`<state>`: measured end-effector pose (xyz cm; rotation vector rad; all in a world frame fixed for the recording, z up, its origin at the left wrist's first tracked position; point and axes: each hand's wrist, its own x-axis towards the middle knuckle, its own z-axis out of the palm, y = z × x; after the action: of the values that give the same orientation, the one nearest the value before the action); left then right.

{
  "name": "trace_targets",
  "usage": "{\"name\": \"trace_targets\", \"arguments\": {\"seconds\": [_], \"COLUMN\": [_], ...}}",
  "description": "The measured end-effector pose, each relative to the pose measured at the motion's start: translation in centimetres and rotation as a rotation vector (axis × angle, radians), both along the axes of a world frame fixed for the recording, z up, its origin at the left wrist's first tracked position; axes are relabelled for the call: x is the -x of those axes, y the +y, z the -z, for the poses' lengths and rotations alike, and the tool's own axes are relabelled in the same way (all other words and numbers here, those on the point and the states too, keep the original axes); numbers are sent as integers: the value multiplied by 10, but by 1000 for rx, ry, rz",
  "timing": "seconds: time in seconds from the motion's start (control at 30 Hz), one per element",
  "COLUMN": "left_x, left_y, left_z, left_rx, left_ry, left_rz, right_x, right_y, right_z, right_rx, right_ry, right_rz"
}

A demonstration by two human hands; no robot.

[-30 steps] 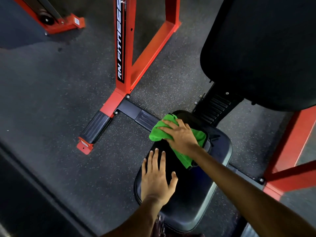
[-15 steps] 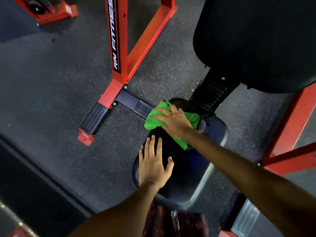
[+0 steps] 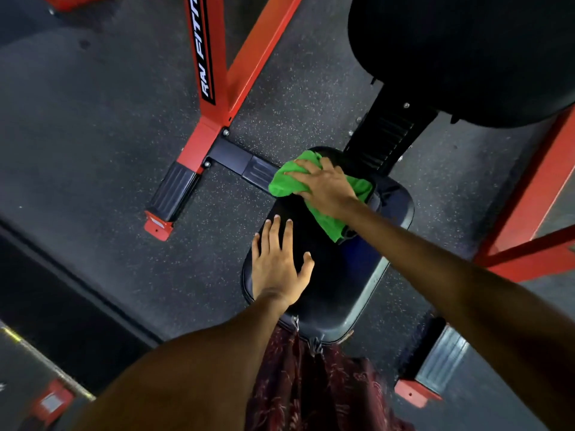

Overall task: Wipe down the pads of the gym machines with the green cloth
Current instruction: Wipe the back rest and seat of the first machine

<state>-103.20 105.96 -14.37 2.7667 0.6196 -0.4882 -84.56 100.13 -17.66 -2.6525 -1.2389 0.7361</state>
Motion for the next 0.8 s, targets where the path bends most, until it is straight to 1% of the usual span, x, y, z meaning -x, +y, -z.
{"name": "trace_targets", "arguments": {"seconds": [0.07,0.2,0.33,0.4,0.43,0.5,0.57,0.6,0.73,0.8], "left_x": [0,0,1,1,0,1,1,1,1,1], "left_y": [0,0,1,1,1,0,0,0,0,-1], "left_z": [1,1,0,0,0,1,2,3,3,3], "left_rx": [2,8,14,7,4,-2,-7,-12,-19,-20], "left_ry": [-3,3,-6,-5,-6,-8,-12,-18,-37,-31], "left_rz": [-2,1,-1,2,2,3,-2,-3,-1,3], "right_x": [-25,-54,-32,-9,3,19,20,15,-16,-23], "right_y": [-8,-29,-56,-55,-49,-27,-7,-3,-15,-30], "right_z": [7,19,11,4,-1,-7,-8,-8,4,8], "right_rx": [13,34,103,153,167,136,81,64,48,66], "right_ry": [50,119,95,70,47,16,34,54,86,71], "right_rz": [100,445,760,858,833,667,494,452,451,515]}}
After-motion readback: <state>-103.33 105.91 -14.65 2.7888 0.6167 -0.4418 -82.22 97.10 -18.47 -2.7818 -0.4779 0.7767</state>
